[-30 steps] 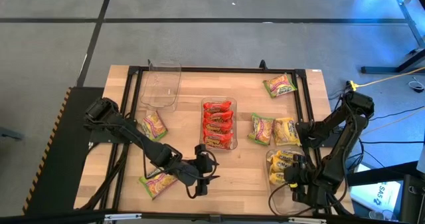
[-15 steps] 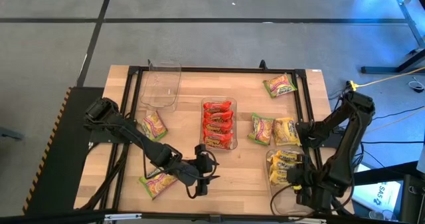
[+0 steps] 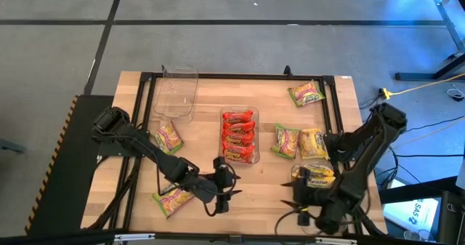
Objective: Sort Maruchan noodles
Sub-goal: Adjust the transparent bin on the table
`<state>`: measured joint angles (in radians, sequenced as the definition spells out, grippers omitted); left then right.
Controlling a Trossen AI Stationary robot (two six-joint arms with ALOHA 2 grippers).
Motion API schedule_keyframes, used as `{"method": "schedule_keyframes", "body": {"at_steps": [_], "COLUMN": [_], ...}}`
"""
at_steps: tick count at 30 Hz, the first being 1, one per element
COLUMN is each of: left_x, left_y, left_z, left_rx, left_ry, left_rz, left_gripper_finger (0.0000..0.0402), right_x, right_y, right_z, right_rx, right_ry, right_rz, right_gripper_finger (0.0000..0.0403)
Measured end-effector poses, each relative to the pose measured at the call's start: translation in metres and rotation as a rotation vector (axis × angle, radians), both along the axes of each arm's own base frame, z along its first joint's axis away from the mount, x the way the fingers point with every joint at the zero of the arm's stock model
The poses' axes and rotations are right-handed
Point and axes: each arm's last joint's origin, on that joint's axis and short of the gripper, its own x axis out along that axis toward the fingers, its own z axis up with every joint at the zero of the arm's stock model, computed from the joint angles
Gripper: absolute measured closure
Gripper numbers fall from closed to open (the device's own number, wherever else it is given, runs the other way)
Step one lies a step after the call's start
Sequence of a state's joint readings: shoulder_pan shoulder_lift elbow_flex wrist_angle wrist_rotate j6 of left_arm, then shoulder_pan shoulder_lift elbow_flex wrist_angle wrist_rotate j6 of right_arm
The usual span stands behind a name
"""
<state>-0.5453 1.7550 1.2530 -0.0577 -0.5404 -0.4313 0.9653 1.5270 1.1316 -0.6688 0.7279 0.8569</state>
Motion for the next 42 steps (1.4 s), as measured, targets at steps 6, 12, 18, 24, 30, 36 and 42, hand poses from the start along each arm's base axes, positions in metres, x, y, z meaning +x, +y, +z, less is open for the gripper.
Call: {"method": "schedule_keyframes", "body": {"at_steps": [6, 12, 18, 24, 30, 36, 42], "left_x": [-0.009, -0.025, -0.028, -0.025, -0.027, -0.035, -0.043], "left_y": [0.007, 0.019, 0.037, 0.054, 0.053, 0.049, 0.052], "left_z": [-0.011, -0.033, -0.061, -0.085, -0.085, -0.062, -0.036], "left_rx": [0.07, 0.074, 0.012, -0.117, -0.151, -0.138, -0.112], "left_ry": [0.088, 0.233, 0.252, 0.236, 0.268, 0.204, 0.126], "left_rz": [0.149, 0.304, 0.347, 0.27, 0.211, 0.181, 0.161], "left_gripper_finger": [0.0198, 0.0198, 0.0198, 0.0198, 0.0198, 0.0198, 0.0198], "right_x": [0.027, 0.027, 0.008, -0.001, 0.0, 0.006, 0.012], "right_y": [-0.006, -0.019, -0.063, -0.105, -0.123, -0.132, -0.144], "right_z": [-0.024, -0.027, 0.002, 0.02, -0.005, -0.049, -0.062], "right_rx": [-0.092, -0.125, -0.172, -0.197, -0.148, -0.09, -0.098], "right_ry": [0.061, 0.139, 0.196, 0.168, 0.131, 0.084, 0.069], "right_rz": [-0.025, -0.071, -0.241, -0.343, -0.358, -0.35, -0.348], "right_gripper_finger": [0.0184, 0.0195, 0.0233, 0.0254, 0.0267, 0.0279, 0.029]}}
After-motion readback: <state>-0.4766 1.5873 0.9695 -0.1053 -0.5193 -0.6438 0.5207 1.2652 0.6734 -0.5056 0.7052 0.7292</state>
